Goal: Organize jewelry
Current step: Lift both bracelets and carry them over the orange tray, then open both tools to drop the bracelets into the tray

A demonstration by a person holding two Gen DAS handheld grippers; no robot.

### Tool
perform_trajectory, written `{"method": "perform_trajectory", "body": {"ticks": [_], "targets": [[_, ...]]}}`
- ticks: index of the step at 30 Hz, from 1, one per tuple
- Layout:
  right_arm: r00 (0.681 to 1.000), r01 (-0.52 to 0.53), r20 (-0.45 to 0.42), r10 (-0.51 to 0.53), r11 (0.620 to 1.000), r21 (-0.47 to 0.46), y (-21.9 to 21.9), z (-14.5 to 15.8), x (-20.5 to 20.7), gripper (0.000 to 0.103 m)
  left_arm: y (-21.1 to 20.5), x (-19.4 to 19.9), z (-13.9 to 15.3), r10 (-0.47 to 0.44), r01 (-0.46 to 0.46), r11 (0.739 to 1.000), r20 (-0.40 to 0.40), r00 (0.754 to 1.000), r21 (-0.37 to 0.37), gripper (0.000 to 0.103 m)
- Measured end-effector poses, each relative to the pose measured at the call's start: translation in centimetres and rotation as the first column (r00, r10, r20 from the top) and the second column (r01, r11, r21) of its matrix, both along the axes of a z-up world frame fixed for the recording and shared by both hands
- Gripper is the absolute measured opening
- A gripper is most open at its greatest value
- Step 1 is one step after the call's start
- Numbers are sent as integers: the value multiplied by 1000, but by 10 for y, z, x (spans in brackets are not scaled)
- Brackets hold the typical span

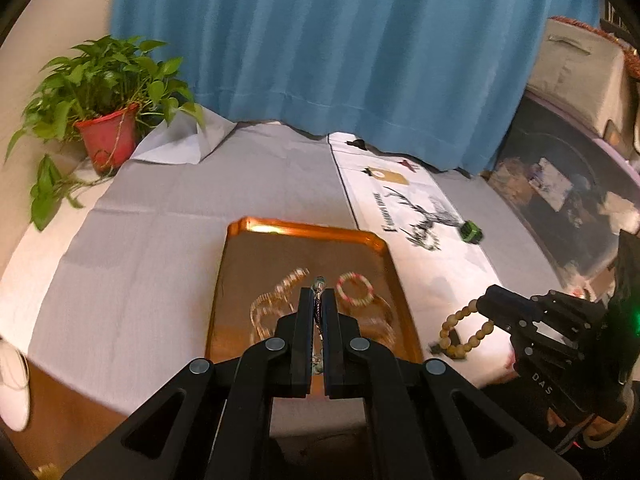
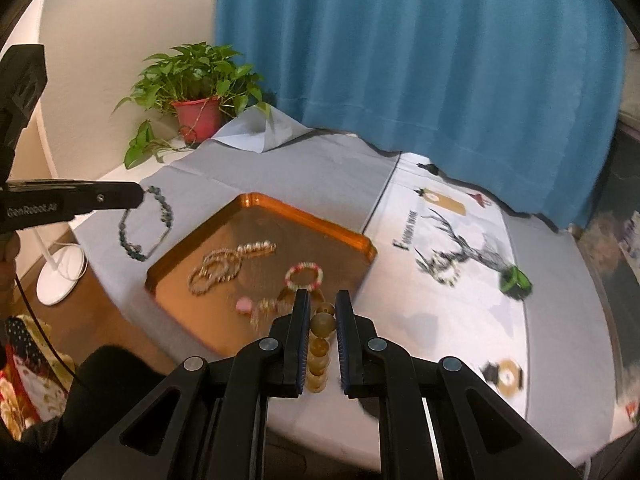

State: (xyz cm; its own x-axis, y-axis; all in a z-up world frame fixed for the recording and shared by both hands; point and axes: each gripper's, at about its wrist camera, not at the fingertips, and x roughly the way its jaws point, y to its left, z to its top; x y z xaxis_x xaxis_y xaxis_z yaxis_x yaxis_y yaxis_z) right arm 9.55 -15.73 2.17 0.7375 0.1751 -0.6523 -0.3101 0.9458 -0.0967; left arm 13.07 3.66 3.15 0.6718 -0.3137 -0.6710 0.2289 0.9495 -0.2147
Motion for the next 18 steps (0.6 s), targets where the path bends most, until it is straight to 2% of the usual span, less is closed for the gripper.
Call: {"method": "perform_trajectory", "body": {"ticks": [8,18], "targets": [[999,-5,-36,5,1000,-15,20,-28,81,13,-10,73,-32,-13,14,998,-26,1000,65,2],[998,-18,-65,19,1000,9,33,-57,139,13,-14,128,-69,21,-13,993,-65,998,117,2]]}}
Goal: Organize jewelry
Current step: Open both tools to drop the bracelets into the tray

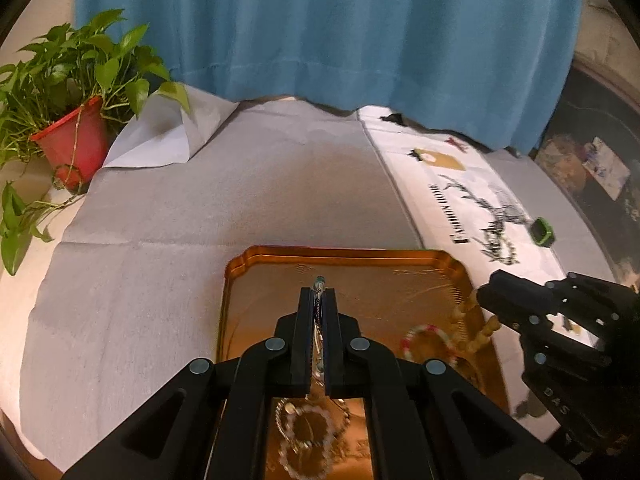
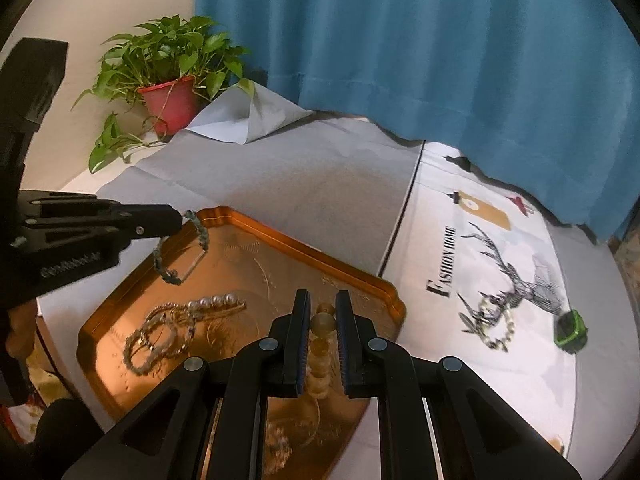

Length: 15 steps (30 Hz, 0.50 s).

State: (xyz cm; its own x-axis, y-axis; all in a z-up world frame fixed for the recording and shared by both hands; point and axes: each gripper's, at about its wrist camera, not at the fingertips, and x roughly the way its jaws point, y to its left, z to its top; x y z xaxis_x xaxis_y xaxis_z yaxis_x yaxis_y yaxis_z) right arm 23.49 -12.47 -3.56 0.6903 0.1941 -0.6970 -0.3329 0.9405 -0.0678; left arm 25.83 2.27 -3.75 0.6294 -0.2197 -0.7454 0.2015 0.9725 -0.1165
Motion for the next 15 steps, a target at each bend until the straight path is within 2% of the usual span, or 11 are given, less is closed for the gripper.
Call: {"method": "perform_trajectory", "body": {"ticks": [1,3,4,5,7,11,15], "targets": [[1000,-3,-5,3,1000,2,1,-2,2,14,1,5,-5,18,-18,1000,-12,1000,5,4],[999,-21,-36,21,1000,-4,5,-11,10,16,3,12,-13,36,-35,999,-47,998,15,26],[998,-23,-60,21,999,-24,6,-16,13,26,3,15,-20,59,-56,998,-83,995,41,66],[996,-18,-85,14,999,-41,7,-21,14,47,3,15,-24,96,-88,993,-102,990,81,97],[993,6,-114,-12,999,-53,5,-28,10,68,4,7,-26,136,-127,983,-70,988,130,98],[993,19,-113,-24,999,-40,-3,-25,-18,69,0,-16,-24,132,-117,973,-65,989,197,98],[994,36,-101,-39,999,-35,-9,-13,-50,70,-1,-50,-14,143,-130,972,-55,988,196,98]]}}
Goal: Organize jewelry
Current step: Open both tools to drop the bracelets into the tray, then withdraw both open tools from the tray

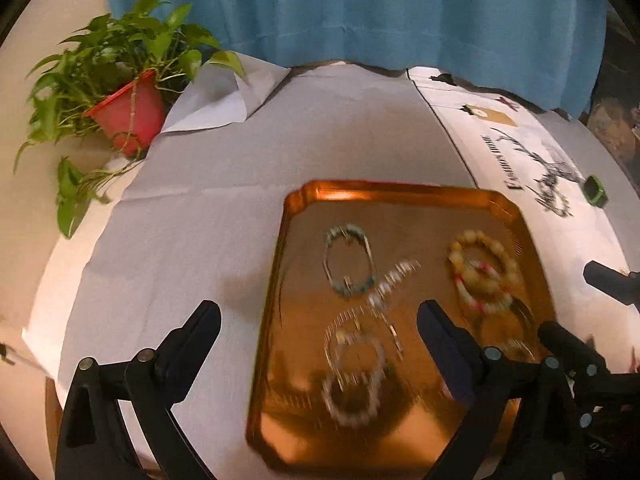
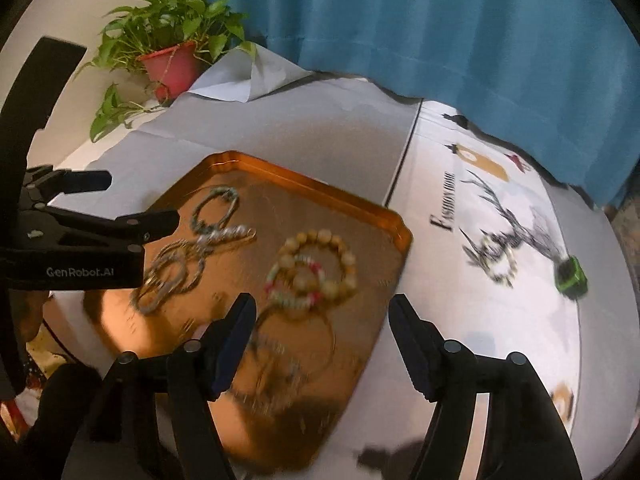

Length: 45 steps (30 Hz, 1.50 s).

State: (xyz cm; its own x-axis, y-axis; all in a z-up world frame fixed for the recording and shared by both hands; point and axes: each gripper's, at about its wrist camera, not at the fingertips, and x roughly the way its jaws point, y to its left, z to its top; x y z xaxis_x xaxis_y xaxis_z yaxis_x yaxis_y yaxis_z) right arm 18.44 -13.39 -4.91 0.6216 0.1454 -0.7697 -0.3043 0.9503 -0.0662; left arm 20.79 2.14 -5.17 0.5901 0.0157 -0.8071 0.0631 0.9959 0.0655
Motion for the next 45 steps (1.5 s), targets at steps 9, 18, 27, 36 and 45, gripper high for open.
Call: {"method": "perform_trajectory", "body": {"ticks": [9,18,27,36,45], "targets": [[998,45,47,-44,999,-23,-20,35,-89,74,-14,-93,27,7,-6,1000,27,1000,-2,98],[996,45,81,-44,999,-10,-28,51,-167,75,-23,-176,52,1,0,1000,75,997,-7,98],[993,31,118,-31,1000,-2,-31,62,-211,75,-35,-223,59,-19,18,1000,97,995,9,98],[993,33,116,-34,999,9,-42,62,-235,75,-42,-244,68,-32,31,1000,118,993,5,98],[986,102,126,-106,994,37,-72,63,-244,75,-66,-246,77,-82,79,997,128,988,24,98]]}}
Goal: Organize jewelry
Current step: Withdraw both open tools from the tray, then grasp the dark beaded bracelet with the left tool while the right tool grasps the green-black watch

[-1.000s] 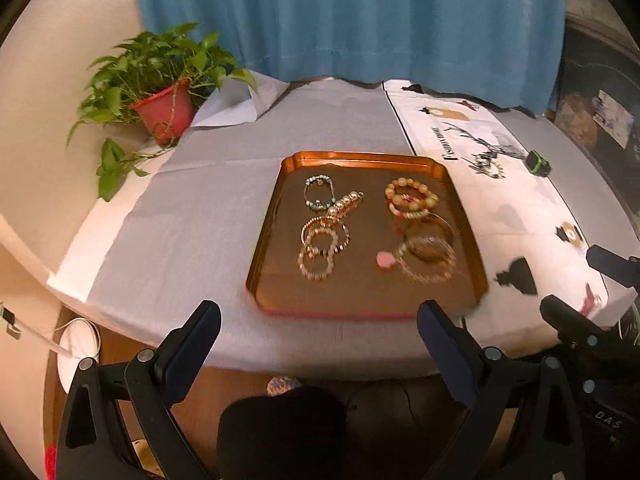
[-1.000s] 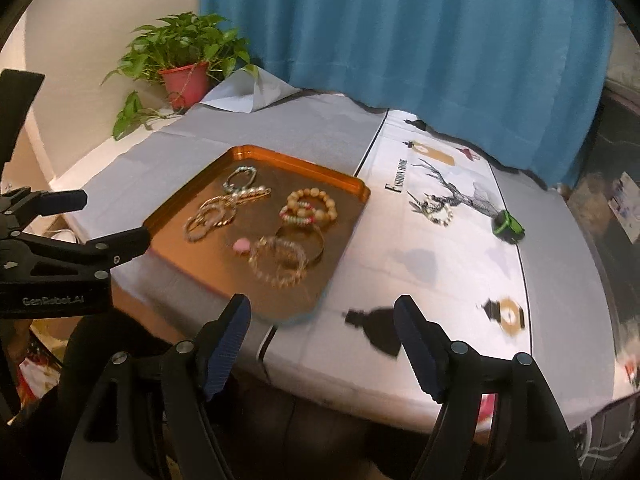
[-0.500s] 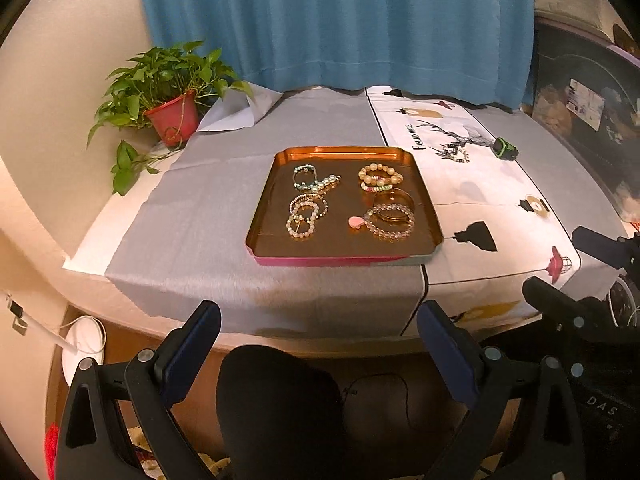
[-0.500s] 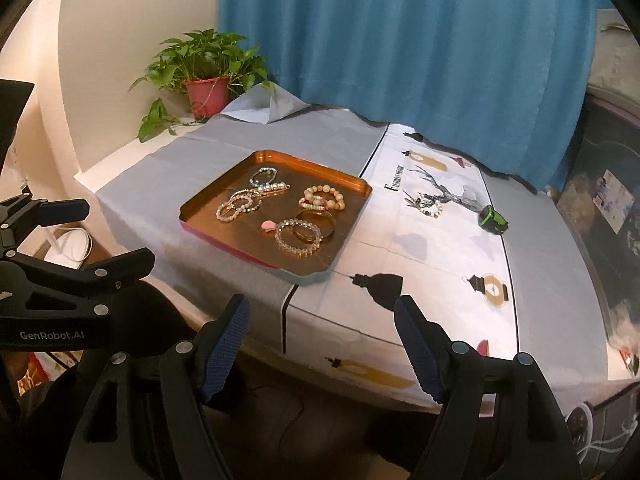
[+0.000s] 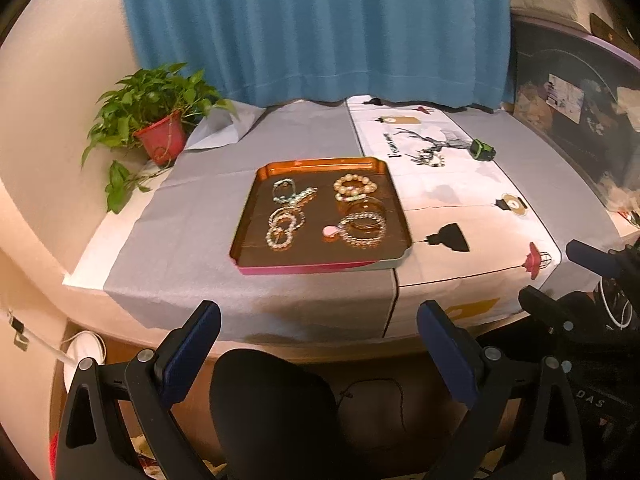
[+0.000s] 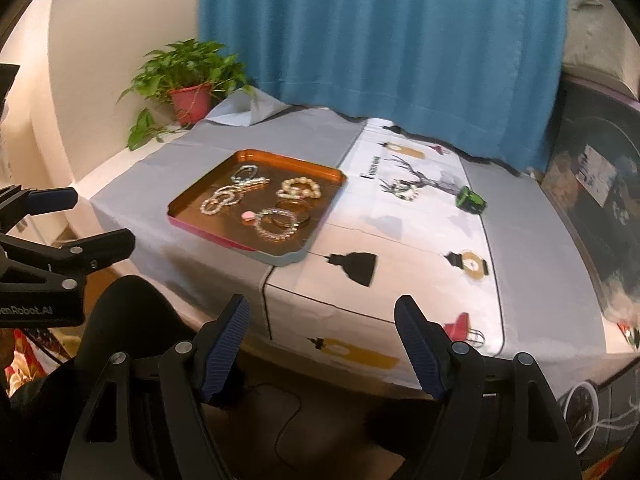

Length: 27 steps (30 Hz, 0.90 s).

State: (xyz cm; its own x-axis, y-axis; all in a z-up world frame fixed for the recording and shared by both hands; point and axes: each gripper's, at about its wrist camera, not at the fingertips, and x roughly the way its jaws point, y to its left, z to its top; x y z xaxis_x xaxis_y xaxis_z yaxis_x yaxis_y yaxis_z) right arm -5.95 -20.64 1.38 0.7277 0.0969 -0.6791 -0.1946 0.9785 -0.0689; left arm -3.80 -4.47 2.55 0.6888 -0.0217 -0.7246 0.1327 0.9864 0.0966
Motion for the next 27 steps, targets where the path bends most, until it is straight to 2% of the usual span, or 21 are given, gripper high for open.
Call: {"method": "perform_trajectory", "body": {"ticks": [11,17,27], "targets": [[987,162,-23,-161,985,53,-75,-11,10,75,-56,36,3,-99,100,995,-29,995,26,98],[963,269,-43,-266,959,85,-124,-20,28,75,-98,70,4,-166,168,984,-37,985,55,98],[919,388,-109,-378,916,101,-195,-47,73,75,-143,139,-8,-195,199,979,-85,977,42,98]]}}
